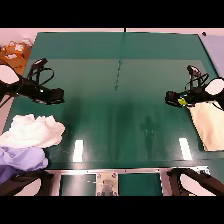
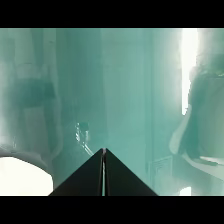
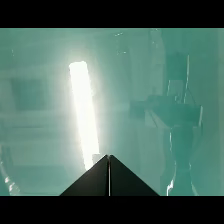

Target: Fold the shirts.

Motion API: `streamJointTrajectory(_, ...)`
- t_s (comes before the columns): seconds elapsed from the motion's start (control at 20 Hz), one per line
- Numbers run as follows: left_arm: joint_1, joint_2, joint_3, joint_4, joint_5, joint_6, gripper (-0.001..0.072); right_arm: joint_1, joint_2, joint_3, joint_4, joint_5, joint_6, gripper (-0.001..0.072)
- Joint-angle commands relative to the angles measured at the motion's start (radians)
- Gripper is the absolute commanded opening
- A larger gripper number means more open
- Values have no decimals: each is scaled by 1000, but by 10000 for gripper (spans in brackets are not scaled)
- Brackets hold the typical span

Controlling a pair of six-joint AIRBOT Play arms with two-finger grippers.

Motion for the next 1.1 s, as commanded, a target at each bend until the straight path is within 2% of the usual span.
streamJointTrajectory(0.0,0,1,-1,0,0,0,25,1,0,0,0,0,0,13)
streamJointTrajectory(0.55,0,1,-1,-2,4,0,25,1,0,0,0,0,0,13)
streamJointTrajectory(0.75,0,1,0,-34,269,0,25,1,0,0,0,0,0,13)
streamJointTrajectory(0.85,0,1,0,-49,310,1,25,1,0,0,0,0,0,13)
streamJointTrajectory(0.95,0,0,0,34,302,1,25,1,0,0,0,0,0,13)
streamJointTrajectory(1.05,0,0,-2,225,249,-6,27,1,0,0,0,-4,0,13)
